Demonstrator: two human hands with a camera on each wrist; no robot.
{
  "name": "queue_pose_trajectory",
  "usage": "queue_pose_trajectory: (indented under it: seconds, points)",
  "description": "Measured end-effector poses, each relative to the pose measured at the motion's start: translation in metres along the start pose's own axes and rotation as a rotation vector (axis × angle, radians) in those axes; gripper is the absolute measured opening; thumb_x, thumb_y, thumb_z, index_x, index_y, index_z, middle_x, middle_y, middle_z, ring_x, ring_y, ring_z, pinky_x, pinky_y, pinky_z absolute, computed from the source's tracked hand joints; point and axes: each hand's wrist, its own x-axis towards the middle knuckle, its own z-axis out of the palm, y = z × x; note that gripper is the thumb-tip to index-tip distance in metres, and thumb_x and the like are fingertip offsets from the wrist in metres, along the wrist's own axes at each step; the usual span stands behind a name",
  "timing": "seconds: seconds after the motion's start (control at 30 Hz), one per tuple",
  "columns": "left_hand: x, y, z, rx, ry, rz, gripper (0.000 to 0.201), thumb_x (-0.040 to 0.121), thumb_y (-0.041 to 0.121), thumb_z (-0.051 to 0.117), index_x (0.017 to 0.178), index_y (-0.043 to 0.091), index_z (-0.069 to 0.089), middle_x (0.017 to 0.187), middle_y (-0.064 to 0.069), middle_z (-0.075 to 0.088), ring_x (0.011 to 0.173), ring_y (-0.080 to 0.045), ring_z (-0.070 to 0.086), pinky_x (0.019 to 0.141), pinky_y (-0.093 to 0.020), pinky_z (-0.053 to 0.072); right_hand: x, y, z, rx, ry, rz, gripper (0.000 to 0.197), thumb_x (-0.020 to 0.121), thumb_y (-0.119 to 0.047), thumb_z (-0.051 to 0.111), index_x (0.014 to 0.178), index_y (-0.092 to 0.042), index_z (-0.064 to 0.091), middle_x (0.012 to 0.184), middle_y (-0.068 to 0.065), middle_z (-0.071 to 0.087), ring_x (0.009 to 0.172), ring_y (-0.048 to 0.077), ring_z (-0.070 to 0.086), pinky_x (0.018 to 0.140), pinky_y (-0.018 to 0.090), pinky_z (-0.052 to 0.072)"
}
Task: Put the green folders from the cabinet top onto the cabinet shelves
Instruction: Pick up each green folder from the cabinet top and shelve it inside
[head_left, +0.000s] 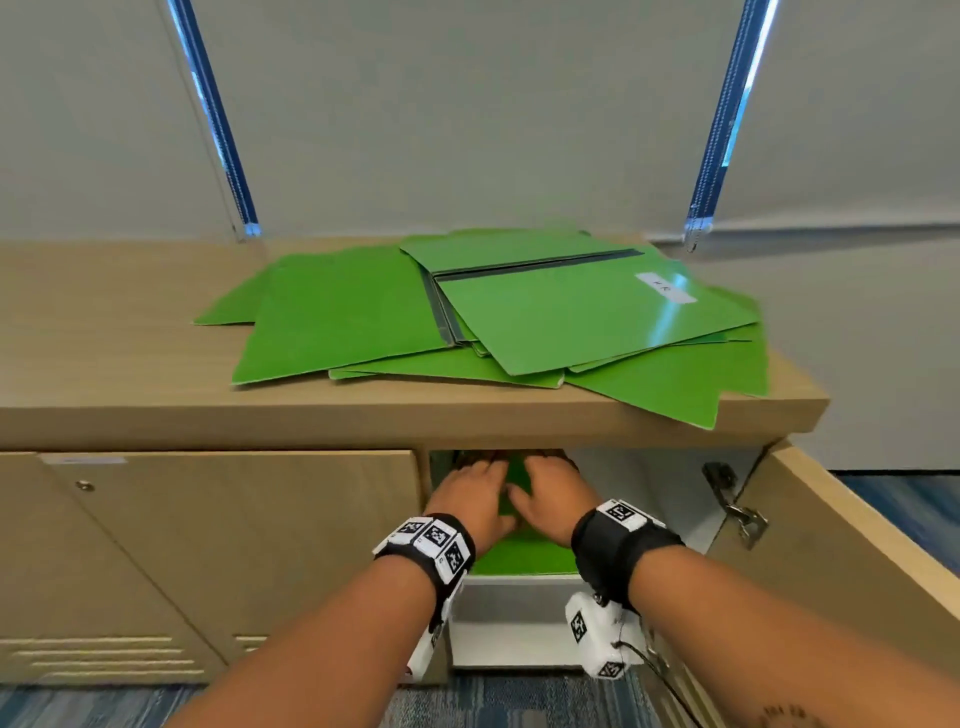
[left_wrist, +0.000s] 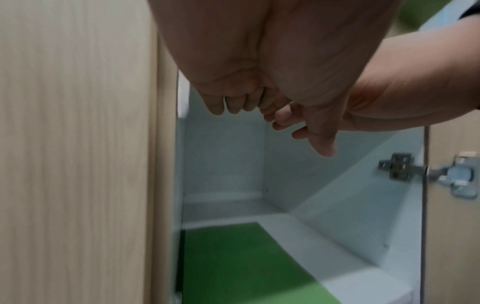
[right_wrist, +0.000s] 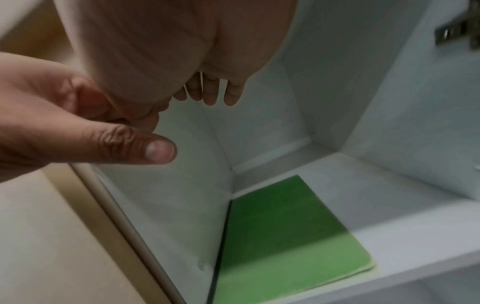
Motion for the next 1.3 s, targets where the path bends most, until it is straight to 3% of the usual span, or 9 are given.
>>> queue_pose_trajectory:
  seconds: [0.23,0.33,0.43,0.5,0.6,0.73,0.9,1.17,1.3]
  points:
    - [-0.047,0.023,-0.07,-0.026,0.035,0.028,0.064,0.085,0.041,0.059,0.143,0.023,0.038,0.142,-0.002,0.05,0.125,-0.023,0.051,0.104,-0.037,0.042,-0.052,-0.034,-0.066,0.081,0.017,-0.157,0.046,0.091,-0.032,0.053,0.134,-0.017,0.05,0.133,0.007,0.054,0.124,0.024,0.05,0.104,0.034,0.041]
    - [-0.057,0.033,-0.108,-0.029,0.226,0.06,0.036,0.09,0.034,0.053,0.126,0.028,0.053,0.118,-0.001,0.063,0.105,-0.022,0.061,0.088,-0.036,0.051,-0.06,-0.049,-0.102,0.045,0.161,-0.21,0.029,0.092,-0.029,0.05,0.119,-0.023,0.059,0.118,0.003,0.063,0.108,0.023,0.06,0.094,0.039,0.05]
    - [-0.051,0.042,-0.144,-0.048,0.422,0.056,0.022,0.088,0.031,0.055,0.109,0.024,0.055,0.108,0.002,0.055,0.102,-0.019,0.055,0.084,-0.036,0.05,-0.056,-0.063,-0.137,0.013,0.265,-0.221,0.018,0.09,-0.027,0.049,0.106,-0.022,0.057,0.106,0.001,0.06,0.097,0.022,0.059,0.083,0.043,0.052]
    - [-0.036,0.042,-0.155,-0.001,0.474,0.069,0.04,0.084,0.028,0.059,0.122,0.021,0.051,0.123,-0.002,0.05,0.113,-0.022,0.05,0.094,-0.039,0.047,-0.047,-0.068,-0.154,0.016,0.293,-0.232,0.028,0.089,-0.024,0.05,0.116,-0.02,0.055,0.117,0.003,0.057,0.108,0.022,0.054,0.09,0.042,0.049]
    - [-0.01,0.046,-0.162,0.028,0.337,0.061,0.07,0.085,0.024,0.058,0.147,0.016,0.027,0.153,-0.007,0.032,0.141,-0.026,0.03,0.115,-0.046,0.028,-0.032,-0.066,-0.169,0.005,0.285,-0.205,0.039,0.089,-0.023,0.051,0.127,-0.017,0.051,0.128,0.005,0.051,0.118,0.024,0.048,0.099,0.042,0.044]
    - [0.016,0.053,-0.153,0.175,0.117,-0.012,0.079,0.089,0.034,0.055,0.152,0.019,0.01,0.148,-0.007,0.041,0.142,-0.027,0.029,0.118,-0.052,0.014,-0.016,-0.052,-0.173,-0.004,0.275,-0.101,0.039,0.09,-0.027,0.051,0.127,-0.014,0.05,0.129,0.008,0.048,0.119,0.028,0.047,0.099,0.04,0.043]
    - [0.018,0.058,-0.145,0.404,0.098,0.054,0.029,0.095,0.026,0.049,0.119,0.016,0.06,0.114,-0.009,0.053,0.112,-0.031,0.051,0.091,-0.045,0.047,-0.005,-0.026,-0.175,0.169,0.359,0.182,0.042,0.088,-0.033,0.057,0.12,-0.006,0.052,0.126,0.016,0.049,0.112,0.034,0.053,0.097,0.039,0.046]
    - [-0.005,0.065,-0.178,0.217,0.374,0.044,0.034,0.099,0.033,0.035,0.097,0.015,0.063,0.093,-0.006,0.062,0.084,-0.03,0.063,0.075,-0.039,0.053,0.004,-0.014,-0.195,0.975,0.624,0.748,0.091,0.067,-0.042,0.081,0.132,-0.003,0.029,0.134,0.019,0.041,0.112,0.041,0.053,0.086,0.038,0.046]
    - [-0.019,0.077,-0.181,0.141,0.382,0.154,0.044,0.094,0.051,0.033,0.093,0.022,0.065,0.09,0.001,0.06,0.081,-0.022,0.059,0.073,-0.036,0.051,0.006,-0.02,-0.206,1.269,0.547,0.602,0.058,0.08,-0.021,0.071,0.131,-0.001,0.05,0.128,0.016,0.059,0.101,0.03,0.061,0.082,0.035,0.053]
